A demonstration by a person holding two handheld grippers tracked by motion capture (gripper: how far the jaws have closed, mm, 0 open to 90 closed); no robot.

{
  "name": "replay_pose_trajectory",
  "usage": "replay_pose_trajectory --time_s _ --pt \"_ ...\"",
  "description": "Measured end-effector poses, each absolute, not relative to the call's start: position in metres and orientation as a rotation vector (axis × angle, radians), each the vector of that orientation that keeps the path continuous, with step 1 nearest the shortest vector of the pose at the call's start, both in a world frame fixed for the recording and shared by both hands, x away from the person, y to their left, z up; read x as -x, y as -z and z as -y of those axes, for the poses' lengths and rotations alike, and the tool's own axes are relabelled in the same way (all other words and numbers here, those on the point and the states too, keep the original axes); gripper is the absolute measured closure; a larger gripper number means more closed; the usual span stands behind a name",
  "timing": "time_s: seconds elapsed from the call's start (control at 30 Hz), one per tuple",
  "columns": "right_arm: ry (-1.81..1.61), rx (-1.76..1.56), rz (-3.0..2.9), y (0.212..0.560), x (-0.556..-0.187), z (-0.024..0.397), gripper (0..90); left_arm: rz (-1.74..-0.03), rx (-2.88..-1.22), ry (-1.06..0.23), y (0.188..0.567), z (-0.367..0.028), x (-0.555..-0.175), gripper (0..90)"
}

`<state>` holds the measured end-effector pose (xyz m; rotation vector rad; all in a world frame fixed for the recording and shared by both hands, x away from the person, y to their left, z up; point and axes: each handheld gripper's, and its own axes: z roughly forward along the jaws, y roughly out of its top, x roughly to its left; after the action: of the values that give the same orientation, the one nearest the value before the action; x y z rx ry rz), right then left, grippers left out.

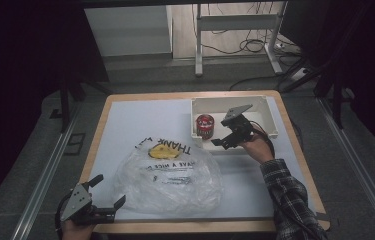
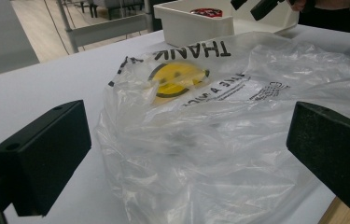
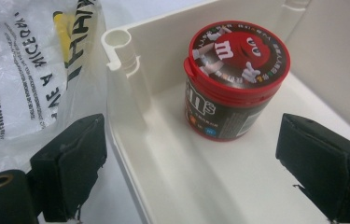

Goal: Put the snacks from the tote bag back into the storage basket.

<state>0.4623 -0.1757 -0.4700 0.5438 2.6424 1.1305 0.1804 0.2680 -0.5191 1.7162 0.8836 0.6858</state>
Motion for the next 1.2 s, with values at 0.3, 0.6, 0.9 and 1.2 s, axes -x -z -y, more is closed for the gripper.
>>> replay_pose_trajectory --time_s 0.3,0.6,0.9,1.2 --pt "-1.16 -0.572 -2.616 0.469 -0.453 0.183 9.1 -0.883 -1.715 -0.684 0.519 -0.268 -0.18 0.0" --pt "-1.189 -0.565 -2.594 0.469 -0.445 0.189 9.1 -0.884 -1.719 -0.683 0.519 -0.268 -0.18 0.0" --pt "-1.207 -0.583 -2.576 0.47 -0.437 0.194 9.1 -0.889 -1.719 -0.681 0.519 -0.268 -0.181 0.0" --pt "-1.231 -0.608 -2.543 0.469 -0.423 0.206 9.1 -0.888 -1.717 -0.683 0.519 -0.268 -0.18 0.0"
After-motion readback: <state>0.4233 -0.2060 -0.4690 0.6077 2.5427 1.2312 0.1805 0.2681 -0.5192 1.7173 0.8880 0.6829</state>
